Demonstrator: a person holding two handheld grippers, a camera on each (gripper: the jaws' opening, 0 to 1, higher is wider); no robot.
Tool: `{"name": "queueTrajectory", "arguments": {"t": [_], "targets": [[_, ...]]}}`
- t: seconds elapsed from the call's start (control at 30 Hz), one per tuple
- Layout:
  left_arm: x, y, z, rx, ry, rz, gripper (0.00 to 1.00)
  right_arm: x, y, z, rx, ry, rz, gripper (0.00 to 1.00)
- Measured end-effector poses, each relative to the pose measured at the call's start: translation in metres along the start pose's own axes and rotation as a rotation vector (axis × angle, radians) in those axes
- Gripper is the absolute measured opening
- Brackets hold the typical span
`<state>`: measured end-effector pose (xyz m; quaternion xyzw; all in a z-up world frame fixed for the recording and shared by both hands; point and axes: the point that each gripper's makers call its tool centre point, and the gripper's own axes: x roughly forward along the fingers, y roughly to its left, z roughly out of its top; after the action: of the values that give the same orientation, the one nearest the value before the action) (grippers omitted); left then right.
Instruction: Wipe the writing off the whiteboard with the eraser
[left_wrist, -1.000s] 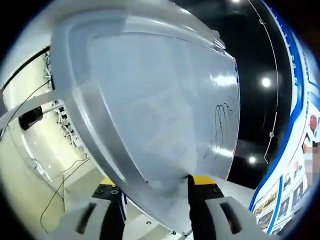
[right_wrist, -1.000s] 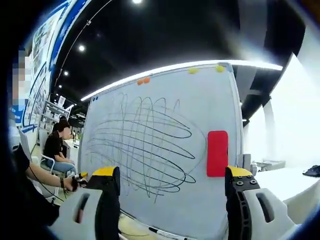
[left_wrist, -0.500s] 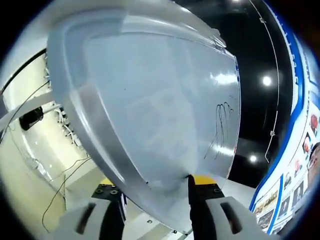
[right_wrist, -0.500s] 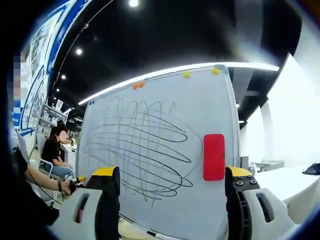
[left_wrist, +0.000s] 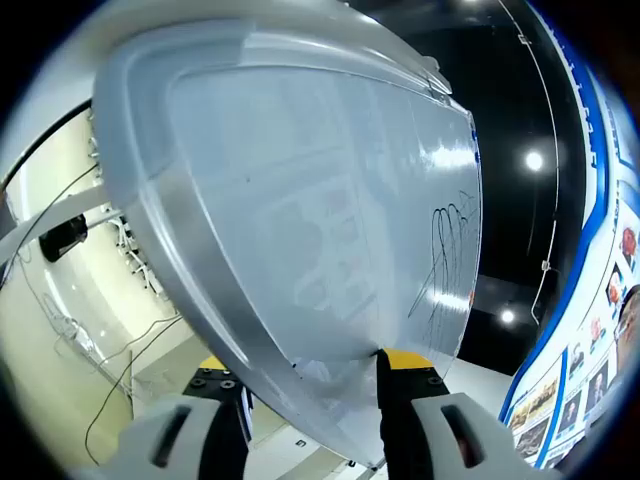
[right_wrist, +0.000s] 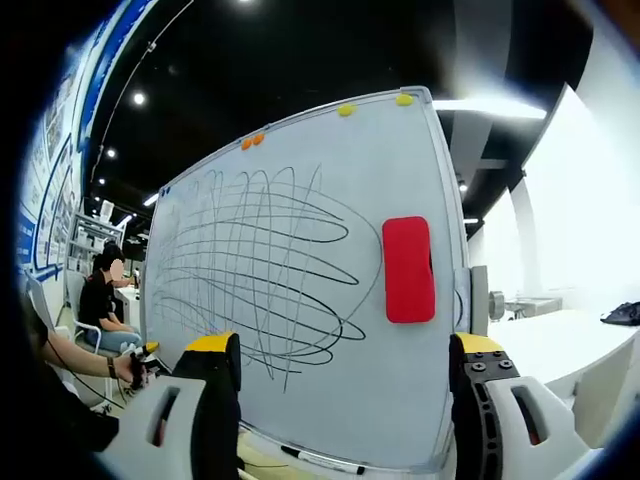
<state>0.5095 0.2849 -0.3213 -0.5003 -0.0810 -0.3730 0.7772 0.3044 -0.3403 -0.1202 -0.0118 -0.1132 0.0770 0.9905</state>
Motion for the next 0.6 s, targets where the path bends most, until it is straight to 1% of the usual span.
{"name": "queueTrajectory", "arguments": {"t": [0.23,0.47,0.6], "targets": [[0.000,0.000,0.000,0.001,0.000,0.000,0.51,0.007,0.000,-0.011,-0.004,0.025,-0.006,0.86],[-0.001,-0.001,-0.001,0.004,-0.003,-0.002,0.51,0.010,0.002,-0.016,-0.006,0.041,0.000,0.85],[-0.001,-0.002,-0.001,0.004,0.000,-0.002,0.51,0.011,0.001,-0.015,-0.007,0.038,0.001,0.85]]}}
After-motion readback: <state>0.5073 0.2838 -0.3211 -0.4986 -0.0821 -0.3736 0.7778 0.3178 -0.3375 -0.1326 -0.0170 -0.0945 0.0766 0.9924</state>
